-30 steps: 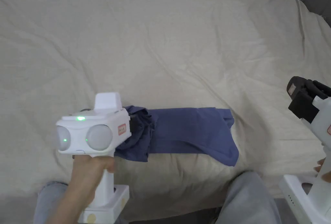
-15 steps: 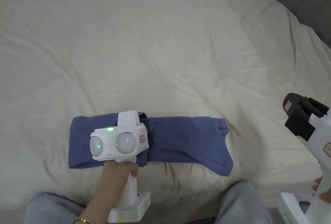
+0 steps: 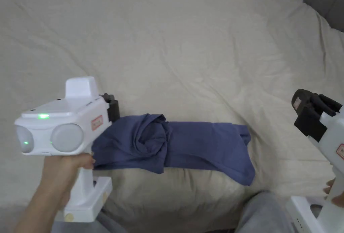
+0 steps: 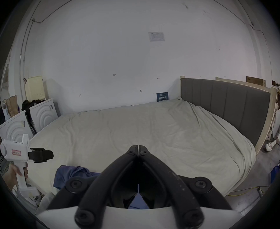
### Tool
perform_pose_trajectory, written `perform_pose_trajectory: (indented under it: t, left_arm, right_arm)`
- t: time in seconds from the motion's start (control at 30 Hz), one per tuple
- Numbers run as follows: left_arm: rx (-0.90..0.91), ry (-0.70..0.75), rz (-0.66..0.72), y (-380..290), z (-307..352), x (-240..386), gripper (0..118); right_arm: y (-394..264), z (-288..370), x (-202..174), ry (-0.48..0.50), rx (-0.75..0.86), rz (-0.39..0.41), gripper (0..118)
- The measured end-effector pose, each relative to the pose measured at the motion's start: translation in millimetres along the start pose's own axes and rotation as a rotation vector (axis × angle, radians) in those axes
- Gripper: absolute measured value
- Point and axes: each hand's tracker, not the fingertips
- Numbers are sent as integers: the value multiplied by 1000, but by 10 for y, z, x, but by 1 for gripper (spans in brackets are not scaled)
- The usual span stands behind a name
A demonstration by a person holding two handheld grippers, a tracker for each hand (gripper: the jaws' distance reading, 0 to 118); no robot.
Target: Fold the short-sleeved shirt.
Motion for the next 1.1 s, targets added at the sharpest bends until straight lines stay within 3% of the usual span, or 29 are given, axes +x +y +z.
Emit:
perform_pose_trajectory:
  t: [0.03,0.07,0.1,0.13,0.47,0.53,0.67,0.73,0.77,0.83,0.87,0.93,1.1]
  left_arm:
    - [-38,-23,49,15,-47,-120,53]
    - [-95,-61,112,20,-98,-308,88]
    - [-155,-111,157,3,-161,-468,109]
    - [-198,-159,193,-35,-227,-609,118]
    - [-395,-474,567,-526,-727,-1453,118]
    - [-423,-529,611,-620,-796,-1470,115]
    - [-454,-571,629,-737,-944,-1310,93]
    - [-432,-572,629,-725,-994,-1237,90]
    - [-416,-567,640,-716,-1012,-1223,80]
    - [-403,-450,649,-703,-1046,-1202,27]
    - [-413,-397,641,-709,-1063,-1171,22]
    - [-404,-418,674,-712,-1017,-1133,21]
    - [-357,-298,696,-534,-776,-1080,19]
  right_arm:
    - [-1,-4,-12,4,0,1,2]
    - [-4,-10,-25,6,-2,4,2]
    - [-20,-28,8,8,-5,5,2]
    - [-28,-38,13,10,-9,5,2]
    - [-51,-77,34,-24,-43,19,2]
    - [-51,-87,17,-34,-49,23,2]
    - [-72,-121,44,-50,-63,20,2]
    - [-82,-134,48,-55,-71,20,2]
    - [-90,-136,48,-56,-74,20,2]
    - [-102,-140,44,-54,-80,21,2]
    - [-106,-141,41,-53,-81,23,2]
    - [-110,-144,37,-49,-84,26,2]
    - [-64,-154,37,-28,-81,28,2]
